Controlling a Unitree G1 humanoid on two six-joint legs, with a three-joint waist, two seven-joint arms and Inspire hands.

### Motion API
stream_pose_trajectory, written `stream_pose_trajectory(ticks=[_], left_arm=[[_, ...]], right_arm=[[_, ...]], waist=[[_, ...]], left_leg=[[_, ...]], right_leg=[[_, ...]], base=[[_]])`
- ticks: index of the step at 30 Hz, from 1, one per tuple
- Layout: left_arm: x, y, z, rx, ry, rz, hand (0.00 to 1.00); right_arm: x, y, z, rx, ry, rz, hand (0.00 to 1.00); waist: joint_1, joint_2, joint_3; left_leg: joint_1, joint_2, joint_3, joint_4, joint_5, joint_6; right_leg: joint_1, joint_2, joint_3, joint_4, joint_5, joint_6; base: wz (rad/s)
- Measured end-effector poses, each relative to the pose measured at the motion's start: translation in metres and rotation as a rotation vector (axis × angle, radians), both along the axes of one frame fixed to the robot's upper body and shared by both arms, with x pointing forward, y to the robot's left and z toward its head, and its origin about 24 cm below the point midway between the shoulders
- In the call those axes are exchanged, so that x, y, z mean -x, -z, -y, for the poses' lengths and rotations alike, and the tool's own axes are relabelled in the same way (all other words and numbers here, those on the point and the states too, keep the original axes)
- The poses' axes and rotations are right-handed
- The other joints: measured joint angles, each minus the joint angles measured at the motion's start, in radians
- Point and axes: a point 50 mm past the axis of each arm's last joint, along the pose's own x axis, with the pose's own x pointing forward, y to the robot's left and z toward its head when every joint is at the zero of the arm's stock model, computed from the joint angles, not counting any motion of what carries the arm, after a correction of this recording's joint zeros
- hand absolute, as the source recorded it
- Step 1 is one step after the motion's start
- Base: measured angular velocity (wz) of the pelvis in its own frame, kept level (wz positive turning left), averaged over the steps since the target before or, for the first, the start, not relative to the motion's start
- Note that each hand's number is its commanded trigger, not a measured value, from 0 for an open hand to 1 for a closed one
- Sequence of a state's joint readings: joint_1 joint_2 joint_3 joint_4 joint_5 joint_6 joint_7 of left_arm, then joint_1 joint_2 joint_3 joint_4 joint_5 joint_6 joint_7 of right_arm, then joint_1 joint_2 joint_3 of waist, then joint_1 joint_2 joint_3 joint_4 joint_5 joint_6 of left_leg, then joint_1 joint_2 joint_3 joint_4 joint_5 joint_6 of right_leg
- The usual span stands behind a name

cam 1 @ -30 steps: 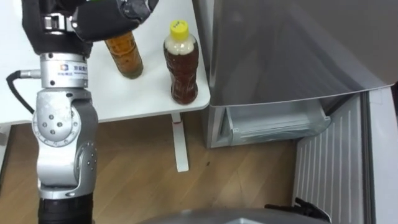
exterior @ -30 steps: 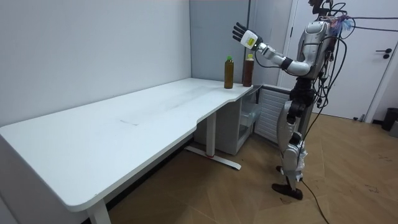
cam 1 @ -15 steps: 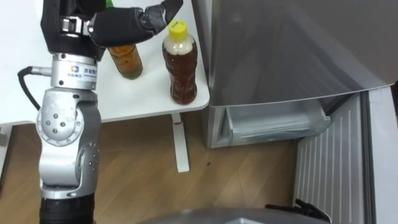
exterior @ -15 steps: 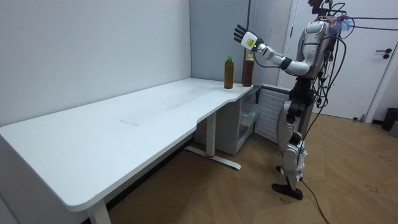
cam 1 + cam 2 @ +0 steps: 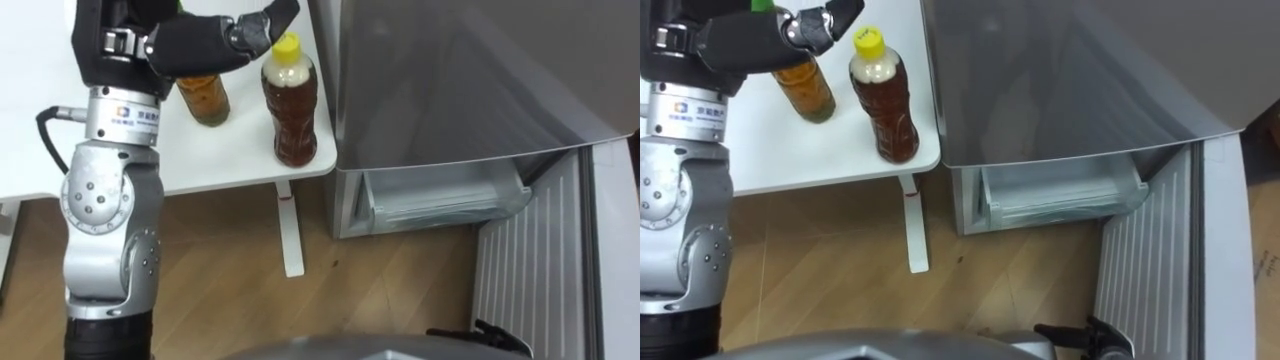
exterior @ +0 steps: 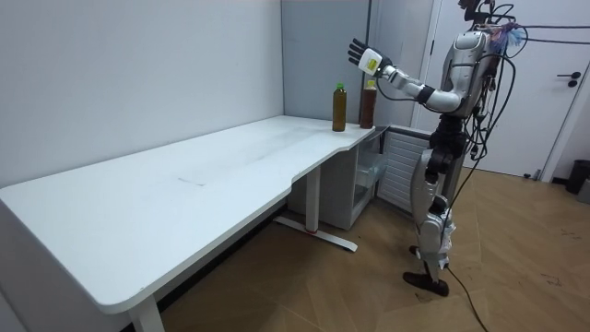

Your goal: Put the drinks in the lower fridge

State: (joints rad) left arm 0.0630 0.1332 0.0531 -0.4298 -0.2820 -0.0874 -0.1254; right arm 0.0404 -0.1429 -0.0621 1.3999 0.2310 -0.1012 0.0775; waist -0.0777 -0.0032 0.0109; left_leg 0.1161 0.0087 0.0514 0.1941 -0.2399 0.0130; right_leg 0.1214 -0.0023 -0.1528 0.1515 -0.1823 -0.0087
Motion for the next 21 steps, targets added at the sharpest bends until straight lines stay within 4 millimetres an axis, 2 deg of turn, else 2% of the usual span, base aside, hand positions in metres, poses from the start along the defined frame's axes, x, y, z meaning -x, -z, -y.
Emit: stream_pose_trajectory(ticks=[21], left_arm=[[-0.0002, 0.0024, 0.0080, -0.015, 0.082, -0.016, 0.00]], right_arm=[[-0.0015, 0.0002, -0.0005, -0.006, -0.006, -0.009, 0.00]], waist=[[-0.002, -0.006, -0.0026]], left_leg=[[-0.001, 0.000, -0.002, -0.004, 0.000, 0.000]], right_leg=[[-0.002, 0.001, 0.003, -0.002, 0.000, 0.000]], base=[[0.00]])
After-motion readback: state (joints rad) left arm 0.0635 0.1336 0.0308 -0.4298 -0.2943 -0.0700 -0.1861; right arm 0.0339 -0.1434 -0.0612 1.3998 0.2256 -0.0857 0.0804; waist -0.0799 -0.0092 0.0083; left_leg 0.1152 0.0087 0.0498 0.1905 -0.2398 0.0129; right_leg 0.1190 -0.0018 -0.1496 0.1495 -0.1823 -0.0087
